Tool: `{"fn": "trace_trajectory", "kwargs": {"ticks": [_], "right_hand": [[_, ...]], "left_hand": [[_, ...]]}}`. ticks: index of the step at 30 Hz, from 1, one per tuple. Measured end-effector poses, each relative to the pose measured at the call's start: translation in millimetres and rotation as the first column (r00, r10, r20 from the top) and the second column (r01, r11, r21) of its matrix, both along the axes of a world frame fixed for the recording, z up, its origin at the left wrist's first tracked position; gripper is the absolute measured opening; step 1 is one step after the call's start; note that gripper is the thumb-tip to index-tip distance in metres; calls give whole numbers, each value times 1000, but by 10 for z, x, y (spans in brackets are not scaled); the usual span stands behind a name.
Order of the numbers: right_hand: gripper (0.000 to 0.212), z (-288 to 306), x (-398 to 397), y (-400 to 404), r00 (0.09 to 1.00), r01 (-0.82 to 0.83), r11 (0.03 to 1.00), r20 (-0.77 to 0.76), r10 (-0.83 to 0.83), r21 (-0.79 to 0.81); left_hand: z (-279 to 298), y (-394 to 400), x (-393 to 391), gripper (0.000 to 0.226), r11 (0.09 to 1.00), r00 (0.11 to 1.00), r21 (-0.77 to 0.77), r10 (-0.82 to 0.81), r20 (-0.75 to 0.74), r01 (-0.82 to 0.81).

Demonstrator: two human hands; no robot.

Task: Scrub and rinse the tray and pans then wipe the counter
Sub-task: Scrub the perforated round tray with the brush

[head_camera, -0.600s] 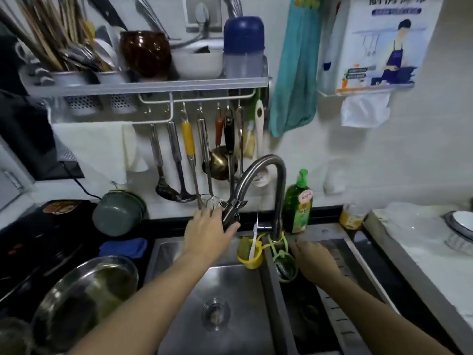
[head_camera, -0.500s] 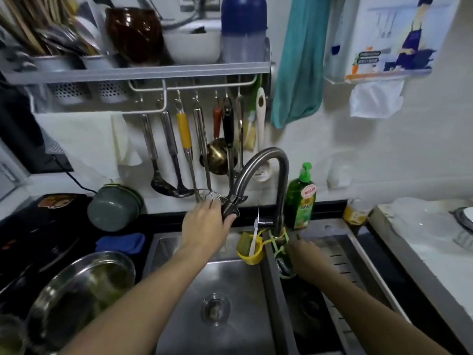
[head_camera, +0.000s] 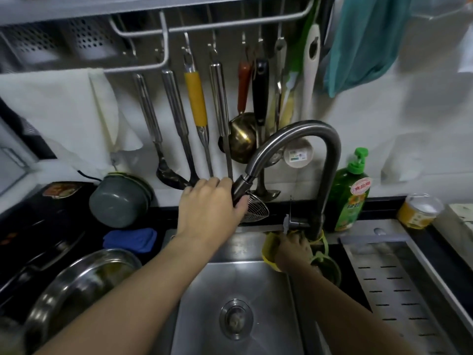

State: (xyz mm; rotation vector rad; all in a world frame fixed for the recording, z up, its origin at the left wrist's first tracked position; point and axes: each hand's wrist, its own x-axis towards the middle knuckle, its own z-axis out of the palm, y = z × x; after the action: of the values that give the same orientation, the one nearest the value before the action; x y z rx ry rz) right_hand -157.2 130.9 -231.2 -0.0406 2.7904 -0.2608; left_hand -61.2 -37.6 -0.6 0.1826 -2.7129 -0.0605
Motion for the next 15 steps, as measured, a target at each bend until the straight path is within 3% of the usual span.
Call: {"fn": "trace_trajectory", "kwargs": {"ticks": [2, 4, 9, 15], "right_hand": [[54, -75, 2, -152, 993, 46, 999, -112, -42, 28], [48, -82, 43, -217, 992, 44, 997, -119, -36, 61], [58, -144, 48, -123, 995, -43, 987, -83, 56, 153], [65, -88, 134, -238, 996, -39, 997, -81, 45, 72]], "left_hand": [[-23, -44, -24, 42, 999, 1000, 37, 7, -1, -7], [-30, -82, -42, 43, 998, 1000, 57, 13, -3, -13], [-12, -89, -59, 44, 1000, 1000, 6, 23, 21, -23], [4, -39, -50, 40, 999, 998, 35, 35, 49, -37]]}}
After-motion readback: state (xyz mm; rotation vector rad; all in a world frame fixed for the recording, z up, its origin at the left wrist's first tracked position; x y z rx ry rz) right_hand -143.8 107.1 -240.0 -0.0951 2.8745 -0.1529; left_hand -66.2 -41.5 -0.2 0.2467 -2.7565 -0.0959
